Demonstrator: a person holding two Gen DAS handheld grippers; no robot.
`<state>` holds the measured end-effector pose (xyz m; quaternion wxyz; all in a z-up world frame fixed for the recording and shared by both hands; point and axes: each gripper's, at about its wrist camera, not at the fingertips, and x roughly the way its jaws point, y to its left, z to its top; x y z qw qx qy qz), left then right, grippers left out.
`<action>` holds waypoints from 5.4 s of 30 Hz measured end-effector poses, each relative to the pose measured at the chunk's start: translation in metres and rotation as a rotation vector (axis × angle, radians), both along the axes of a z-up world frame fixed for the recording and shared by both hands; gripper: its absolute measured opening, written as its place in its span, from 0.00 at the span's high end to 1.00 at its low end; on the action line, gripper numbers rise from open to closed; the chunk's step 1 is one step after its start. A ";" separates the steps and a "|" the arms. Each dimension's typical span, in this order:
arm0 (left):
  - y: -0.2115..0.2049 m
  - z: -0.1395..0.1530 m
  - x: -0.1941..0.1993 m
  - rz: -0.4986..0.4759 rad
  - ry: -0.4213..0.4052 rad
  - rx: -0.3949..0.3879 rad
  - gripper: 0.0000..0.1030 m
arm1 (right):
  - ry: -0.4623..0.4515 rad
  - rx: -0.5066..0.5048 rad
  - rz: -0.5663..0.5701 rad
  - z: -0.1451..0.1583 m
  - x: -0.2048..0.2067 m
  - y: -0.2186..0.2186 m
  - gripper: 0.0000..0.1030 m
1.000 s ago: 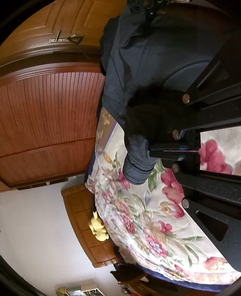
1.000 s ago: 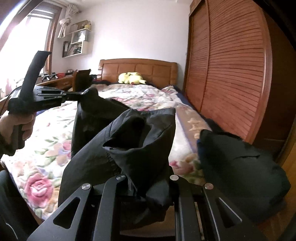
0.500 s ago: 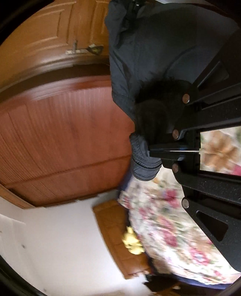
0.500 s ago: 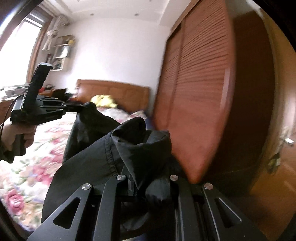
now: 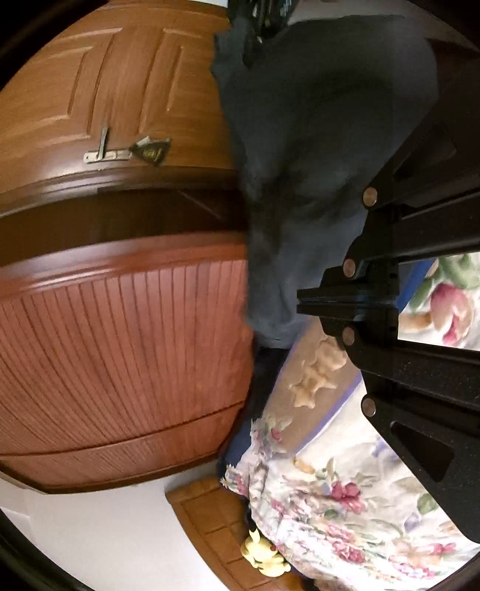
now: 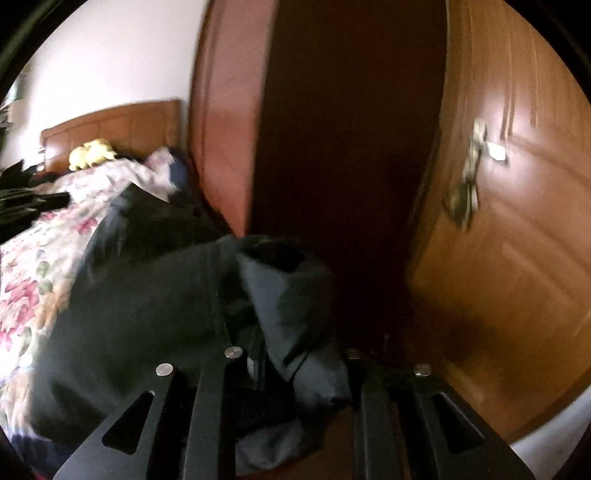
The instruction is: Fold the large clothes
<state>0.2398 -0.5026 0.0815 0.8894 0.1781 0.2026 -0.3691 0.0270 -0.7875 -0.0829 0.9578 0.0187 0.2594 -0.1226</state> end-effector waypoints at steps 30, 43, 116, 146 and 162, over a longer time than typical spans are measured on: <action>0.131 -0.015 -0.109 -0.067 0.058 -0.133 0.24 | -0.048 0.023 0.052 0.065 -0.048 0.042 0.28; 0.158 -0.026 -0.131 -0.044 0.067 -0.125 0.24 | 0.083 0.203 0.056 0.015 -0.019 0.023 0.28; 0.362 -0.059 -0.180 0.415 0.125 -0.178 0.24 | -0.114 0.121 0.353 0.020 -0.117 0.161 0.24; 0.522 -0.057 -0.254 0.769 0.025 -0.236 0.24 | -0.214 0.146 0.699 0.013 -0.130 0.291 0.24; 0.538 -0.043 -0.273 0.809 -0.020 -0.269 0.24 | -0.256 0.145 0.710 0.006 -0.137 0.288 0.24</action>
